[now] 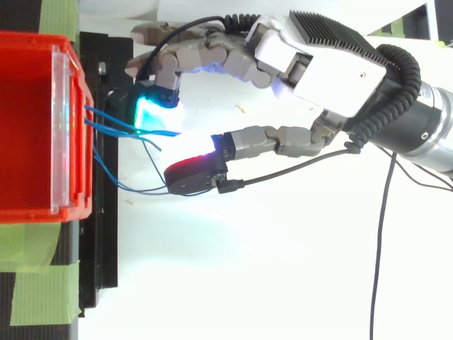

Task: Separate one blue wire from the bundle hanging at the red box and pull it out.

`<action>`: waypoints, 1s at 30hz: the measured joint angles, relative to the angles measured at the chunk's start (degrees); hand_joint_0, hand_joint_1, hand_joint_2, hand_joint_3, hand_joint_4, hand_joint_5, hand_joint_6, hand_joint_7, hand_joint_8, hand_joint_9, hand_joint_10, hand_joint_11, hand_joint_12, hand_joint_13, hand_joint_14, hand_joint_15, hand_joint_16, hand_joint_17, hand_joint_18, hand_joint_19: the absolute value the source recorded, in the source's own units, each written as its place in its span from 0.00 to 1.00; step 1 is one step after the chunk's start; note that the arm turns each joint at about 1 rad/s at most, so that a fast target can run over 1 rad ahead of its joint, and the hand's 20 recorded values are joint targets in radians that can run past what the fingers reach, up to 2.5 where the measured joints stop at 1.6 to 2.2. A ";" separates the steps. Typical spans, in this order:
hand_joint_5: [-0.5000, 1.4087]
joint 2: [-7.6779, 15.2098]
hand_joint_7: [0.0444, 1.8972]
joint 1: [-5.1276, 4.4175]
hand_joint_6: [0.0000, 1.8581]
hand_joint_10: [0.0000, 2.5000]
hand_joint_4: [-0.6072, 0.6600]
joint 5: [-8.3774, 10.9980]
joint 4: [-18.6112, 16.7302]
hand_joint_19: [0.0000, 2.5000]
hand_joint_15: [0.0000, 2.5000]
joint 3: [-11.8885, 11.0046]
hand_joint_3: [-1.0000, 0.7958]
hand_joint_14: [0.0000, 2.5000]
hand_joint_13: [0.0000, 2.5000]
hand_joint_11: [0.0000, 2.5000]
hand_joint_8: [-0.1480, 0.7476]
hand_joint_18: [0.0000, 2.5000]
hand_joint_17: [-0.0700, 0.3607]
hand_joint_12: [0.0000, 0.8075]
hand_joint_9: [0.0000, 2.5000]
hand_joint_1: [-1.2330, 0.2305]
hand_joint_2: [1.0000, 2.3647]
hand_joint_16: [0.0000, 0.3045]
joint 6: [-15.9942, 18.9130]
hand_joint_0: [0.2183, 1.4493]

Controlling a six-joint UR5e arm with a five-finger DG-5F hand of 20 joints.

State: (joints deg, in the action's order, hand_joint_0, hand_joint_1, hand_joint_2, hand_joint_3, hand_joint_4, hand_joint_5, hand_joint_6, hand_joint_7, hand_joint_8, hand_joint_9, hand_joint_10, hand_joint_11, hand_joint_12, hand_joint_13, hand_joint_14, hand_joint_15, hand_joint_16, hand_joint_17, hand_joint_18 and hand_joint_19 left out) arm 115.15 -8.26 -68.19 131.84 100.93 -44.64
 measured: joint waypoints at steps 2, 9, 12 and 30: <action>0.16 -0.08 0.54 0.05 0.40 0.00 0.55 -0.12 0.00 0.09 0.08 0.00 0.39 0.00 0.14 0.17 0.53 0.12 0.46 0.48 0.24 0.38 0.01 0.18 -0.01 0.36; 0.15 -1.28 0.51 -0.05 0.42 0.00 0.56 -0.16 0.64 0.10 0.09 -0.01 0.42 0.00 0.17 0.21 0.54 0.13 0.45 0.49 0.27 0.36 0.02 0.18 -0.37 0.36; 0.16 -2.00 0.52 -0.21 0.42 0.01 0.56 -0.02 1.95 0.10 0.12 -0.02 0.42 0.00 0.21 0.23 0.54 0.14 0.45 0.49 0.29 0.36 0.01 0.18 -0.63 0.36; 0.16 -3.53 0.55 -2.11 0.41 0.01 0.58 3.89 8.99 0.09 0.24 -0.07 0.41 0.01 0.45 0.23 0.56 0.17 0.41 0.47 0.33 0.35 0.01 0.16 6.72 0.37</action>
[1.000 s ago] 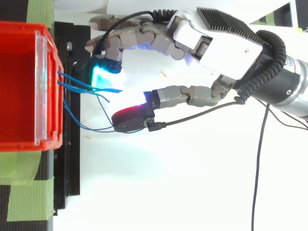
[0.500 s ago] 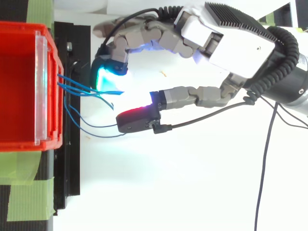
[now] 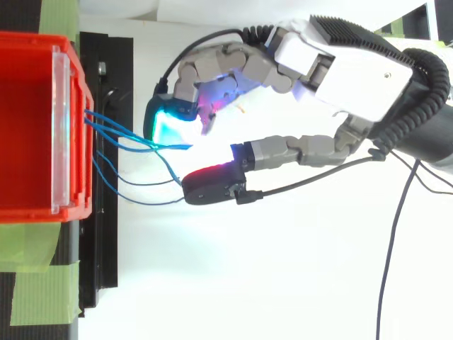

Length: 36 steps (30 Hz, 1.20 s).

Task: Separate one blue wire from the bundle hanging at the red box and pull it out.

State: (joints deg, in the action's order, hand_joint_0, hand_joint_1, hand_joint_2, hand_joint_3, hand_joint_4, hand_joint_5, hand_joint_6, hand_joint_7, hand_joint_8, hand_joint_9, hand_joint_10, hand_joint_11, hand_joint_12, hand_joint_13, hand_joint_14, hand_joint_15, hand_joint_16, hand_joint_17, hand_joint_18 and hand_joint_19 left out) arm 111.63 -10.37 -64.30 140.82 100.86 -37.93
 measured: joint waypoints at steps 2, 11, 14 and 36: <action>0.16 0.01 0.54 -0.61 0.41 0.01 0.58 0.87 1.21 0.08 0.22 0.01 0.41 0.01 0.47 0.23 0.56 0.17 0.40 0.48 0.33 0.35 0.01 0.15 2.50 0.37; 0.16 0.03 0.55 -3.46 0.41 0.01 0.60 2.22 7.83 0.06 0.20 0.03 0.41 0.01 0.55 0.21 0.57 0.19 0.38 0.52 0.33 0.36 0.01 0.14 15.77 0.37; 0.16 0.03 0.55 -4.23 0.41 0.01 0.60 2.24 10.04 0.06 0.24 0.03 0.40 0.01 0.59 0.21 0.57 0.19 0.37 0.51 0.34 0.36 0.01 0.13 20.23 0.38; 0.16 -2.74 0.55 -6.13 0.41 0.01 0.61 3.22 18.73 0.09 0.49 0.03 0.39 0.01 0.67 0.22 0.56 0.20 0.38 0.42 0.34 0.36 0.01 0.14 27.60 0.38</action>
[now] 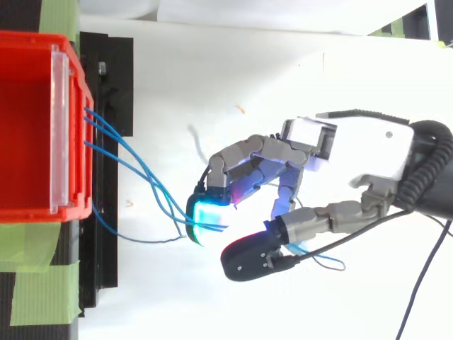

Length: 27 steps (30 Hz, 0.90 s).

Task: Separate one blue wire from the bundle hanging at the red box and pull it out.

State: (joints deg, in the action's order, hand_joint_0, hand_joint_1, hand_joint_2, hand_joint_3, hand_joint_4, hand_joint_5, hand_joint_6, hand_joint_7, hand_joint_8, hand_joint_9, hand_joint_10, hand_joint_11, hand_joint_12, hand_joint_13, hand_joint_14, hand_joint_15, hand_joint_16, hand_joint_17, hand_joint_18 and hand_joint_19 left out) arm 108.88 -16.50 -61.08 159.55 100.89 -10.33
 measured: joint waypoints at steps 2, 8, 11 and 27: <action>0.16 -0.55 0.55 -0.01 0.41 0.01 0.60 0.41 0.53 0.09 0.50 0.00 0.39 0.01 0.66 0.22 0.56 0.20 0.39 0.41 0.34 0.36 0.01 0.14 -1.31 0.38; 0.16 -1.08 0.54 -0.02 0.41 0.01 0.60 0.84 1.29 0.11 0.52 0.00 0.38 0.01 0.66 0.26 0.56 0.21 0.40 0.40 0.36 0.37 0.01 0.15 -2.72 0.38; 0.15 -1.16 0.54 -0.05 0.41 0.01 0.60 0.85 1.35 0.12 0.54 0.00 0.37 0.01 0.65 0.28 0.56 0.21 0.41 0.39 0.36 0.37 0.01 0.15 -2.82 0.38; 0.15 -2.52 0.51 -0.02 0.41 0.01 0.61 0.60 2.15 0.12 0.53 -0.01 0.33 0.01 0.59 0.29 0.53 0.20 0.43 0.40 0.35 0.33 0.01 0.17 -5.23 0.41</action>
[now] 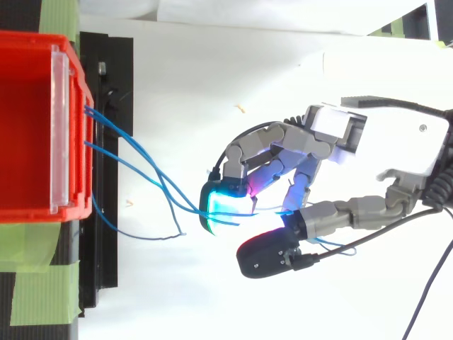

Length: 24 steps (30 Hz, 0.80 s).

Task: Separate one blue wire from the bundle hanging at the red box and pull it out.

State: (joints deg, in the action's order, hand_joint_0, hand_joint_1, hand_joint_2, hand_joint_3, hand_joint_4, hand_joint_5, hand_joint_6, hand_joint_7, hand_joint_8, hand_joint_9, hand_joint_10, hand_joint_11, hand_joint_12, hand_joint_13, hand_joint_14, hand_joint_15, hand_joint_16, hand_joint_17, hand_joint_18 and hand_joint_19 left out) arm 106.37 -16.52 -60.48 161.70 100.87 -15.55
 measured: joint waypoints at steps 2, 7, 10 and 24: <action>0.15 -0.01 0.51 0.14 0.42 0.01 0.60 -0.08 0.04 0.12 0.53 -0.08 0.32 0.01 0.59 0.28 0.53 0.20 0.43 0.40 0.35 0.31 0.01 0.17 -0.03 0.42; 0.15 -0.01 0.51 0.40 0.42 0.01 0.61 -0.21 0.39 0.12 0.53 -0.48 0.31 0.01 0.59 0.29 0.53 0.20 0.43 0.40 0.35 0.30 0.00 0.17 -0.08 0.43; 0.15 -0.01 0.51 0.49 0.42 0.01 0.61 -0.24 0.78 0.12 0.53 -0.87 0.30 0.01 0.59 0.29 0.52 0.20 0.43 0.40 0.35 0.28 0.00 0.17 -0.09 0.43; 0.15 -0.04 0.51 0.77 0.42 0.01 0.62 -0.39 3.40 0.14 0.53 -1.71 0.28 0.01 0.59 0.29 0.52 0.20 0.42 0.40 0.35 0.35 0.00 0.16 -0.02 0.36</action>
State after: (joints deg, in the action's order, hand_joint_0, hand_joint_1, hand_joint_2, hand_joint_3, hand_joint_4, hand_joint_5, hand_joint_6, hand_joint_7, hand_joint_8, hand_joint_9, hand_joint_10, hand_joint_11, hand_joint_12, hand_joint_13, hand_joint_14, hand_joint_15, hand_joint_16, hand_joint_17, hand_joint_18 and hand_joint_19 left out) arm 106.33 -15.75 -60.87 165.11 99.16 -15.57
